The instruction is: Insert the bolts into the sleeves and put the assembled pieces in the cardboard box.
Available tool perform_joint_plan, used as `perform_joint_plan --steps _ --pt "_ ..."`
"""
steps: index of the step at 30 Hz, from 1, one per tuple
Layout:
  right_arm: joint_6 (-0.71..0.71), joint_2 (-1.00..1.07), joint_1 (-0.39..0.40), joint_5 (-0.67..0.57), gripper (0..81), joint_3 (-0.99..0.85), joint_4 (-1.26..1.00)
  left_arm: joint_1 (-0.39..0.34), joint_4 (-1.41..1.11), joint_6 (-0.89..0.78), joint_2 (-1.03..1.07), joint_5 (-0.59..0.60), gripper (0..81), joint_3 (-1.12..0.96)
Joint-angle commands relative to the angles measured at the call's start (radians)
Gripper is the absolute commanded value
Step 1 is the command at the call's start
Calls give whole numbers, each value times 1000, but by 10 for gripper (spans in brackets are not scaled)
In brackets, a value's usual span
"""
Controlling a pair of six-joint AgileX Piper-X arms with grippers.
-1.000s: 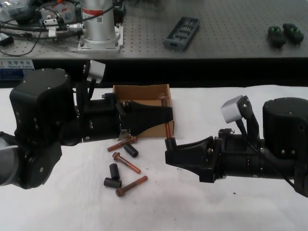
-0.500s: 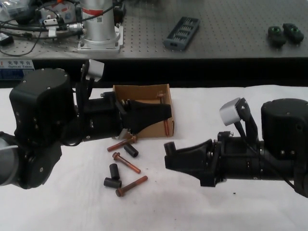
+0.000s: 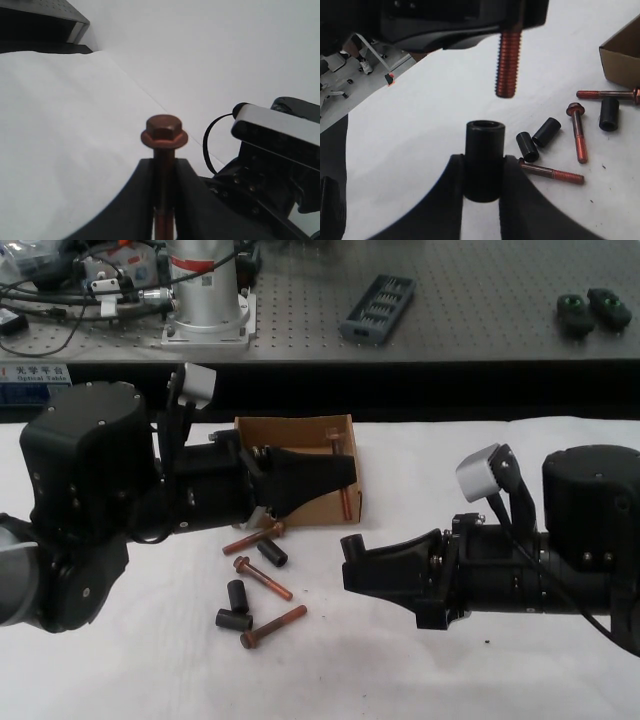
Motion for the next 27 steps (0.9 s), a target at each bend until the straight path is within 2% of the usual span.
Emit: perform_joint_plan --steps 1,9,19,24,27 --pt "2 0 1 -1 7 -6 -18 1 -12 11 -6 10 6 -13" --pt "27 0 1 1 7 -6 -18 1 -12 11 -6 32 6 -13" --pt "-68 33 1 30 7 -3 66 1 -27 11 -16 36 6 -13" --pt "-61 35 1 16 7 -3 33 1 -27 30 -27 36 6 -13" --pt "-3 35 1 16 7 -3 -29 1 -2 54 -27 31 6 -13"
